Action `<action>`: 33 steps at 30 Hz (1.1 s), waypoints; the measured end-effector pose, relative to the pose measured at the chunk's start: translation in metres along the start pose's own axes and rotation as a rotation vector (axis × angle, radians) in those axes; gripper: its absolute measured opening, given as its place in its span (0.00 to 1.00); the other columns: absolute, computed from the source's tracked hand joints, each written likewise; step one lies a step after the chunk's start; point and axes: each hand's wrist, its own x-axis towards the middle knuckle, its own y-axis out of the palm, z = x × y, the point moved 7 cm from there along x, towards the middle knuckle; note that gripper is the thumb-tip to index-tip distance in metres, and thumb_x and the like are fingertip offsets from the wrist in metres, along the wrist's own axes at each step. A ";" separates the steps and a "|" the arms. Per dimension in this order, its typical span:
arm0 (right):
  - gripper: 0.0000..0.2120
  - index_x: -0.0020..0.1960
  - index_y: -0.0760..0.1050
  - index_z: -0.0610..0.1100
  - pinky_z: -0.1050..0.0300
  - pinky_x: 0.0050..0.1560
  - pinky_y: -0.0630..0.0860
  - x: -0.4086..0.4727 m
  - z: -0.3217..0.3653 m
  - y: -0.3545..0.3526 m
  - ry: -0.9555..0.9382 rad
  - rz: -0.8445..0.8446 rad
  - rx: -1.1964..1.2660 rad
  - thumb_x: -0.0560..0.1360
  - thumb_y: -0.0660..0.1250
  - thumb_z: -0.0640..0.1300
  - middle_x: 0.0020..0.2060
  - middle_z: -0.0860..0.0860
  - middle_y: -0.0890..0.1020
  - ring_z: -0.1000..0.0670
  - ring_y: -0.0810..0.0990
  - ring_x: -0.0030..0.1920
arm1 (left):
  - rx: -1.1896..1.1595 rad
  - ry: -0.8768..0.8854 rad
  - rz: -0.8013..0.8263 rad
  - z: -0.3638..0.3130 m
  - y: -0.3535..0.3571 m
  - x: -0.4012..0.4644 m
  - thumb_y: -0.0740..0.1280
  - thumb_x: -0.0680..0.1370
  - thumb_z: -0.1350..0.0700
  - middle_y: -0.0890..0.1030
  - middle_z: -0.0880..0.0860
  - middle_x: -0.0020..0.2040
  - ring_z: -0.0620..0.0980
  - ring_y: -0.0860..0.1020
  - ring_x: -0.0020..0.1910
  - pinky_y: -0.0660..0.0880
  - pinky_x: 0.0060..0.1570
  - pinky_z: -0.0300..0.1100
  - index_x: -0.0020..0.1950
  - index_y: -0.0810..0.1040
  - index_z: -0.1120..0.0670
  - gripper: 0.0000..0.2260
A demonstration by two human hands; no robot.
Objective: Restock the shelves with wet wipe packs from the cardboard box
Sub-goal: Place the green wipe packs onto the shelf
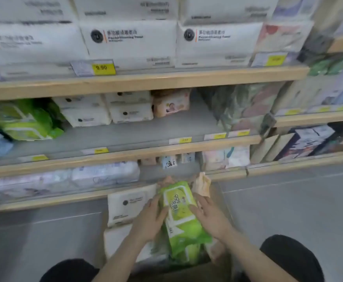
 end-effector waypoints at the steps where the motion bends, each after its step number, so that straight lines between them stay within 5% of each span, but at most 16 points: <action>1: 0.41 0.73 0.61 0.57 0.52 0.68 0.66 0.001 -0.004 0.005 0.012 -0.005 0.097 0.66 0.51 0.77 0.69 0.52 0.70 0.50 0.70 0.68 | -0.112 -0.004 -0.022 0.001 0.004 -0.001 0.52 0.78 0.38 0.73 0.47 0.65 0.48 0.75 0.59 0.74 0.55 0.48 0.69 0.59 0.40 0.20; 3: 0.34 0.73 0.60 0.60 0.60 0.65 0.68 -0.003 -0.002 0.013 0.043 0.047 0.234 0.70 0.60 0.69 0.68 0.58 0.71 0.55 0.71 0.66 | -0.262 -0.011 -0.044 0.000 0.015 -0.005 0.53 0.80 0.42 0.74 0.45 0.65 0.46 0.76 0.59 0.74 0.59 0.48 0.68 0.57 0.35 0.16; 5: 0.27 0.73 0.59 0.58 0.77 0.50 0.68 -0.006 0.003 0.017 0.040 0.081 0.328 0.77 0.64 0.54 0.61 0.63 0.72 0.64 0.73 0.57 | -0.417 -0.032 -0.040 -0.009 0.022 -0.012 0.54 0.82 0.49 0.71 0.40 0.66 0.39 0.74 0.60 0.71 0.59 0.33 0.70 0.54 0.35 0.19; 7: 0.27 0.73 0.59 0.56 0.81 0.41 0.68 -0.010 0.010 0.018 0.030 0.086 0.413 0.78 0.64 0.46 0.55 0.66 0.73 0.71 0.71 0.50 | -0.529 -0.065 -0.077 -0.019 0.023 -0.021 0.56 0.82 0.54 0.68 0.38 0.65 0.37 0.71 0.60 0.65 0.52 0.19 0.72 0.52 0.40 0.22; 12: 0.32 0.74 0.57 0.54 0.79 0.37 0.69 -0.035 0.023 0.007 -0.032 0.046 0.492 0.75 0.68 0.42 0.62 0.58 0.68 0.65 0.71 0.50 | -0.751 -0.112 -0.142 -0.040 0.016 -0.047 0.55 0.82 0.57 0.60 0.41 0.66 0.37 0.60 0.63 0.58 0.57 0.27 0.76 0.51 0.51 0.24; 16: 0.37 0.71 0.56 0.63 0.70 0.44 0.69 -0.054 0.034 -0.017 -0.118 -0.032 0.531 0.71 0.72 0.44 0.66 0.61 0.63 0.60 0.69 0.59 | -0.754 -0.042 -0.183 -0.063 0.000 -0.059 0.58 0.82 0.54 0.65 0.43 0.72 0.40 0.67 0.66 0.64 0.65 0.38 0.76 0.54 0.48 0.24; 19: 0.42 0.75 0.52 0.59 0.72 0.39 0.70 -0.061 0.040 -0.038 -0.135 -0.124 0.648 0.71 0.73 0.45 0.63 0.63 0.67 0.71 0.69 0.49 | -0.658 0.065 -0.161 -0.082 -0.013 -0.062 0.61 0.79 0.46 0.59 0.44 0.76 0.43 0.61 0.73 0.60 0.73 0.49 0.77 0.50 0.45 0.30; 22: 0.42 0.75 0.51 0.57 0.75 0.34 0.71 -0.070 0.048 -0.057 -0.169 -0.148 0.711 0.71 0.73 0.43 0.53 0.70 0.67 0.73 0.68 0.44 | -0.575 0.148 -0.114 -0.101 -0.022 -0.069 0.61 0.76 0.42 0.58 0.43 0.76 0.43 0.58 0.74 0.60 0.73 0.51 0.77 0.49 0.42 0.33; 26: 0.43 0.73 0.58 0.59 0.65 0.49 0.74 -0.077 0.038 -0.072 -0.160 -0.201 0.683 0.65 0.78 0.49 0.64 0.63 0.72 0.62 0.75 0.56 | -0.589 0.224 -0.051 -0.112 -0.018 -0.071 0.59 0.81 0.55 0.68 0.39 0.69 0.38 0.70 0.65 0.69 0.66 0.43 0.70 0.56 0.36 0.23; 28: 0.46 0.71 0.60 0.63 0.55 0.60 0.74 -0.082 0.027 -0.085 -0.134 -0.267 0.663 0.60 0.80 0.55 0.65 0.61 0.72 0.57 0.75 0.61 | -0.530 0.229 -0.017 -0.108 -0.010 -0.066 0.59 0.81 0.54 0.68 0.38 0.68 0.35 0.70 0.63 0.69 0.63 0.38 0.69 0.56 0.34 0.22; 33: 0.50 0.72 0.61 0.62 0.48 0.67 0.70 -0.078 -0.018 -0.106 -0.043 -0.362 0.669 0.54 0.81 0.57 0.67 0.55 0.73 0.51 0.74 0.65 | -0.266 0.093 -0.024 -0.056 0.025 -0.044 0.70 0.73 0.47 0.63 0.49 0.74 0.47 0.65 0.70 0.64 0.70 0.46 0.76 0.55 0.48 0.37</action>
